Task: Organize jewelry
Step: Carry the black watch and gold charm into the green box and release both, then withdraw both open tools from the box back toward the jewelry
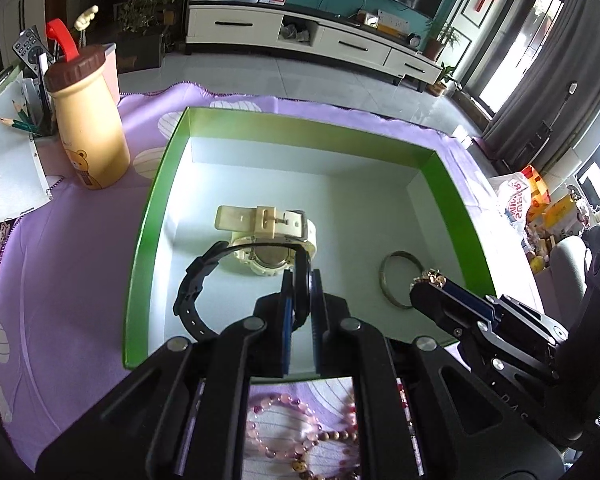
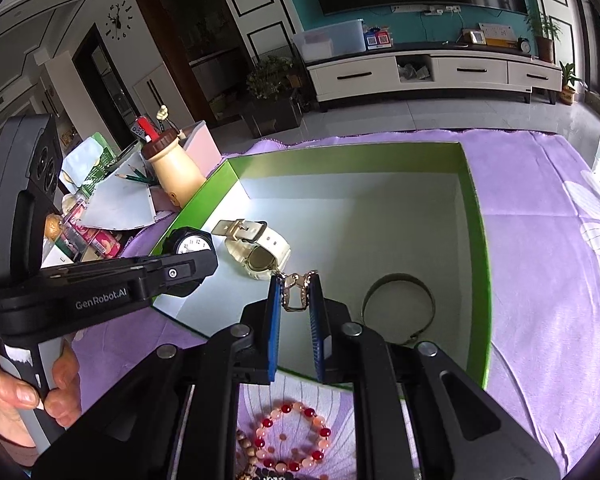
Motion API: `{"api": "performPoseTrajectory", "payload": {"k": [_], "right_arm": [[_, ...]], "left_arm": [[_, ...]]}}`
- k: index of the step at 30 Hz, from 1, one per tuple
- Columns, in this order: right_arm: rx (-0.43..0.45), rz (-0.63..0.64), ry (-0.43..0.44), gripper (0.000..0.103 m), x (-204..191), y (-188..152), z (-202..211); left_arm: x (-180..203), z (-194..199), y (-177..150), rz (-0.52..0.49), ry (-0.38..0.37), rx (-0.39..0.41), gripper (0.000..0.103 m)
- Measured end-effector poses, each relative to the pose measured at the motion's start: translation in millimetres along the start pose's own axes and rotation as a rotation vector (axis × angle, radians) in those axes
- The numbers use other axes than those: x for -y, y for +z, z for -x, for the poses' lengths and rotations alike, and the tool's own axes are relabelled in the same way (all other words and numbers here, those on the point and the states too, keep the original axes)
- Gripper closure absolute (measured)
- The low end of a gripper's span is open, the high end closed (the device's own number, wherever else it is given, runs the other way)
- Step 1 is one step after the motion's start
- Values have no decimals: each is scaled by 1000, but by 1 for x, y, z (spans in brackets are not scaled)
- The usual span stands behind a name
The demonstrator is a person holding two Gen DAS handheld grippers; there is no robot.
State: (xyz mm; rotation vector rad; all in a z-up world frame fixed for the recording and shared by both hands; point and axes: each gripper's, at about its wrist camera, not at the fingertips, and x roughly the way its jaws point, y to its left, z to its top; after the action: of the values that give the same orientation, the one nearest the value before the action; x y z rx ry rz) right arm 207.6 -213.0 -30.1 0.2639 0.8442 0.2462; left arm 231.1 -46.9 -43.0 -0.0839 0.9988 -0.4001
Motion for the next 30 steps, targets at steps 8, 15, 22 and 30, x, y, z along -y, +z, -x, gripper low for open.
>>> {"api": "performPoseTrajectory", "payload": {"k": [8, 15, 22, 30], "right_arm": [[-12, -41, -10, 70, 9, -1, -4], [31, -74, -7, 66, 18, -9, 21], [43, -68, -7, 66, 22, -32, 54], [36, -65, -46, 66, 27, -71, 92]], "left_arm": [[-2, -5, 1, -8, 9, -3, 80], [2, 22, -6, -25, 10, 49, 66], [0, 59, -31, -33, 31, 94, 51], [-20, 84, -90, -26, 57, 64, 41]]}}
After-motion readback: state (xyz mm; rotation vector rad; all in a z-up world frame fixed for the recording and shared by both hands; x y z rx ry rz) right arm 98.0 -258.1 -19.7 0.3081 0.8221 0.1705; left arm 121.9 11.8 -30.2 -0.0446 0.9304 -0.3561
